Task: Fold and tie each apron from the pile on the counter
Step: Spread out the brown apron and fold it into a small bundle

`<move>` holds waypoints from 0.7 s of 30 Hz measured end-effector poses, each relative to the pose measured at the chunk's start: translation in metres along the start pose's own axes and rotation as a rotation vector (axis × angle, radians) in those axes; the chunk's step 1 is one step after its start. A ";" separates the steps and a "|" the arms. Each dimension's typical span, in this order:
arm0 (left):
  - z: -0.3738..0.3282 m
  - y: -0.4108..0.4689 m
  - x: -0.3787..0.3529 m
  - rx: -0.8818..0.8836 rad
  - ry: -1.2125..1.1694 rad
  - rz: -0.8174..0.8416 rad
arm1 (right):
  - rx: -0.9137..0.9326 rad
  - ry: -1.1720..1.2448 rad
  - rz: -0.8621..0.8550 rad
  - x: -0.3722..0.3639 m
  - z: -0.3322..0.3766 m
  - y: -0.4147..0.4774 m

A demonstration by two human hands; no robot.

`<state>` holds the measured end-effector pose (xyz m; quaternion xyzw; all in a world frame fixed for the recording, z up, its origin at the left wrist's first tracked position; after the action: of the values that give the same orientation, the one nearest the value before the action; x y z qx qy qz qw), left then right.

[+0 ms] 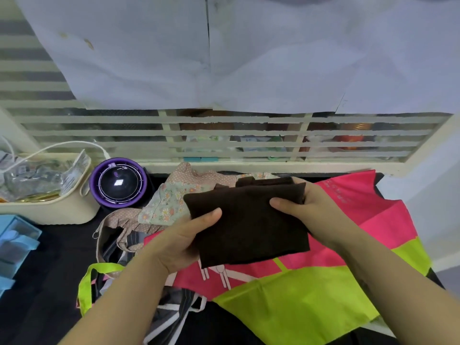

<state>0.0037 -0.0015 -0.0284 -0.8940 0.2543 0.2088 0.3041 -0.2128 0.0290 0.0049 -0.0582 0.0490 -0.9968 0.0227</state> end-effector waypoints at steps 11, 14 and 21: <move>-0.057 -0.007 -0.027 -0.345 0.535 -0.260 | 0.167 -0.312 -0.013 0.007 0.032 0.003; -0.065 -0.011 -0.023 -0.397 0.747 -0.329 | 0.049 -0.384 0.153 0.010 0.036 0.004; -0.092 -0.032 -0.022 -0.395 1.074 -0.171 | -0.020 -0.331 0.259 -0.005 0.081 0.028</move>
<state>0.0255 -0.0324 0.0644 -0.9317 0.2563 -0.2561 -0.0244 -0.1970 -0.0067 0.0816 -0.2146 0.0617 -0.9619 0.1580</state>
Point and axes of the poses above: each hand's wrist, its own y-axis towards the middle knuckle, its own x-axis out of the back of the hand, z = x × y, the point moved 3 cm from there along y, towards the middle knuckle, and after that the axes turned 2 degrees about z, right-handed, at the moved point
